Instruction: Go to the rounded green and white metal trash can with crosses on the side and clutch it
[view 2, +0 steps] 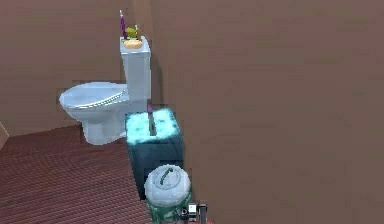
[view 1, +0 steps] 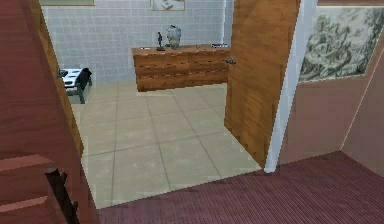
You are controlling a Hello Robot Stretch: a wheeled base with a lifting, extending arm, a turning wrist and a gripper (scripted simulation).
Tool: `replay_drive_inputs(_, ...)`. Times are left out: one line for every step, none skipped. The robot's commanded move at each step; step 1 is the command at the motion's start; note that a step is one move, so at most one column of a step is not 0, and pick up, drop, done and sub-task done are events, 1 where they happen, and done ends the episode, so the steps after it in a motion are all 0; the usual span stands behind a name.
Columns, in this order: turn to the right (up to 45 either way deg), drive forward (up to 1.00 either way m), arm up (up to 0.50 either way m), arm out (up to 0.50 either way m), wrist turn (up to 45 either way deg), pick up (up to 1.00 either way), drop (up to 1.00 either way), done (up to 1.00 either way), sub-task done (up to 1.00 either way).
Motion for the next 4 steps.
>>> replay_drive_inputs(0.0,0.0,0.0,0.0,45.0,0.0,0.0,0.0,0.0)
replay_drive_inputs(0.0,0.0,0.0,0.0,45.0,0.0,0.0,0.0,0.0)
replay_drive_inputs(0.0,0.0,0.0,0.0,9.0,0.0,0.0,0.0,0.0)
replay_drive_inputs(0.0,0.0,0.0,0.0,0.0,1.0,0.0,0.0,0.0)
